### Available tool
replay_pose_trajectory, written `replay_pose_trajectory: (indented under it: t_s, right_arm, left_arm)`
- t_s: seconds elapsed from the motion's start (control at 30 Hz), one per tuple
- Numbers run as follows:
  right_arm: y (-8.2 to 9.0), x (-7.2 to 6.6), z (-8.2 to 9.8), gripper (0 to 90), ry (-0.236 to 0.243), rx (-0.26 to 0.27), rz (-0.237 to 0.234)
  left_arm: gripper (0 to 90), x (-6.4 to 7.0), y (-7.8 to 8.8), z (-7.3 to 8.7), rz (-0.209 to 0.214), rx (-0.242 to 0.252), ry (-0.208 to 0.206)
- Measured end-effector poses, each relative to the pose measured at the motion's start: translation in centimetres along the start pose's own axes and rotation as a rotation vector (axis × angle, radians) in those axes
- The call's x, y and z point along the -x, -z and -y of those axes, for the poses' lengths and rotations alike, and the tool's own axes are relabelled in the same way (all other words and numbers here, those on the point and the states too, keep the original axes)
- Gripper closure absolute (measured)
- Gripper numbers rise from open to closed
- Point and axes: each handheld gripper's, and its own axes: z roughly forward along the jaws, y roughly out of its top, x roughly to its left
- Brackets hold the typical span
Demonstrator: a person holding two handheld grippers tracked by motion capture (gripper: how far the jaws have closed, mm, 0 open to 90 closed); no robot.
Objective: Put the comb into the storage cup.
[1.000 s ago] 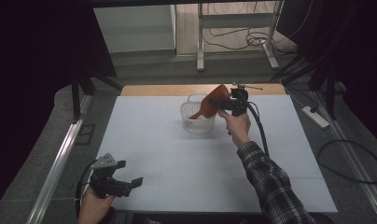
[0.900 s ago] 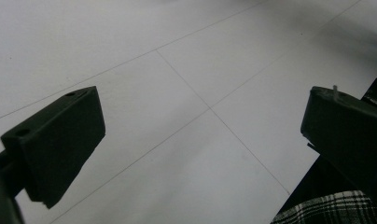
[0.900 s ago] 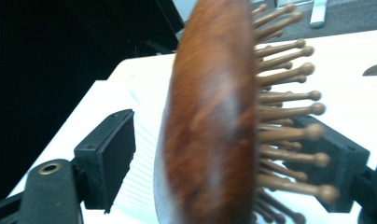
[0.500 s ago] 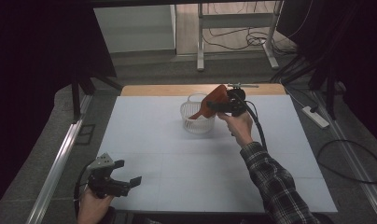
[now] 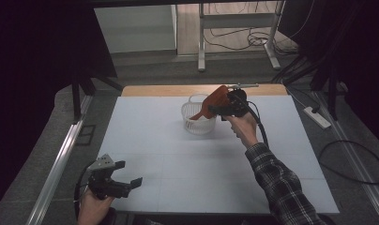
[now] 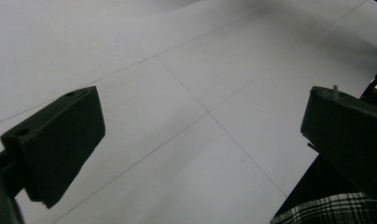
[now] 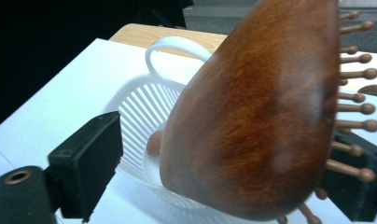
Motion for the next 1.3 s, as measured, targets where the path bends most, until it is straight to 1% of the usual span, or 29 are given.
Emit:
replay_pose_trajectory:
  t_s: [0.13, 0.23, 0.33, 0.4, 0.43, 0.47, 0.5, 0.67, 0.97, 1.3]
  right_arm:
    - [0.2, -0.1, 0.0, 5.8, 0.024, -0.010, 0.000]
    - [0.4, -0.3, 0.0, 4.0, 0.050, -0.013, 0.009]
    - [0.6, -0.3, -0.1, 3.4, 0.055, -0.016, 0.008]
    - [0.8, -0.4, -0.1, 2.1, 0.083, -0.036, 0.008]
    - [0.8, -0.4, -0.1, 1.6, 0.097, -0.038, 0.013]
    - [0.8, -0.4, -0.1, 1.6, 0.097, -0.038, 0.013]
    - [0.9, -0.6, 0.0, 1.3, 0.115, -0.041, 0.024]
    - [1.2, -0.7, 0.0, 0.3, 0.129, -0.046, 0.026]
    - [1.6, -0.9, 0.2, 0.0, 0.153, -0.047, 0.040]
    - [2.4, -1.0, 0.6, 0.0, 0.172, -0.042, 0.029]
  left_arm:
    - [0.0, 0.0, 0.0, 0.0, 0.003, 0.002, 0.003]
    - [0.0, -0.1, 0.0, 0.0, 0.006, 0.004, 0.007]
    - [0.0, -0.1, 0.1, 0.0, 0.010, 0.005, 0.008]
    - [0.0, -0.1, 0.1, 0.0, 0.012, 0.006, 0.007]
    - [0.0, -0.1, 0.1, 0.0, 0.011, 0.005, 0.007]
    - [0.0, -0.1, 0.1, 0.0, 0.011, 0.005, 0.007]
    - [0.0, -0.1, 0.1, 0.0, 0.012, 0.009, 0.005]
    - [0.0, -0.2, 0.1, 0.1, 0.009, 0.012, 0.013]
    - [0.0, -0.2, 0.1, 0.1, 0.009, 0.015, 0.013]
    - [0.0, -0.2, 0.2, 0.1, 0.010, 0.015, 0.016]
